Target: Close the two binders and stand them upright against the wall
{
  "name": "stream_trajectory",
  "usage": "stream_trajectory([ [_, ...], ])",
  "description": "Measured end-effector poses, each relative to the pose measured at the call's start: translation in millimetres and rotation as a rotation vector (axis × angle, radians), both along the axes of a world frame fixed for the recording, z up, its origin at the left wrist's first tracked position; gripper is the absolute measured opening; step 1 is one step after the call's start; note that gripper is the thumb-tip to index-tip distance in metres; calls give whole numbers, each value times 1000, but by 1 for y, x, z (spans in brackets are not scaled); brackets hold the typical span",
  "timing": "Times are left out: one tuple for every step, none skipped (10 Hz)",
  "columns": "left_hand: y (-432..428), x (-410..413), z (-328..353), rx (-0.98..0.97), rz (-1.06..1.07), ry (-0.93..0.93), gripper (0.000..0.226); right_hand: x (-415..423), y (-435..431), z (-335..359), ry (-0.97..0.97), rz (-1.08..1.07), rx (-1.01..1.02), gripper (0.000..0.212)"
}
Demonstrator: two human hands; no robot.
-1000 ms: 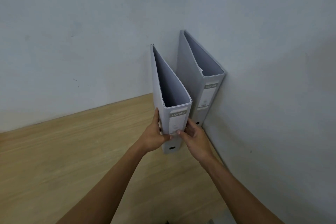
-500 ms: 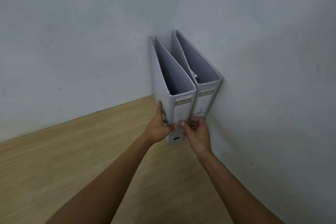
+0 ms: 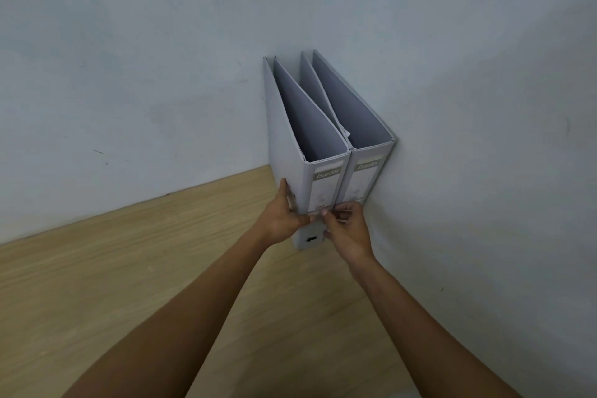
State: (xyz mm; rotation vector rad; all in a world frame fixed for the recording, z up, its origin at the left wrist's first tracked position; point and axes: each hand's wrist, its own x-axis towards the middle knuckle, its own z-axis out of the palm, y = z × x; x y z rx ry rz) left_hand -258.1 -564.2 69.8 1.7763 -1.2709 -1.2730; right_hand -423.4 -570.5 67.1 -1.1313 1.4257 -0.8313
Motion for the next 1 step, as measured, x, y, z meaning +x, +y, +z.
stream_trajectory([
  [8, -3, 5, -1, -5, 4, 117, -3, 1, 9, 64, 14, 29, 23],
])
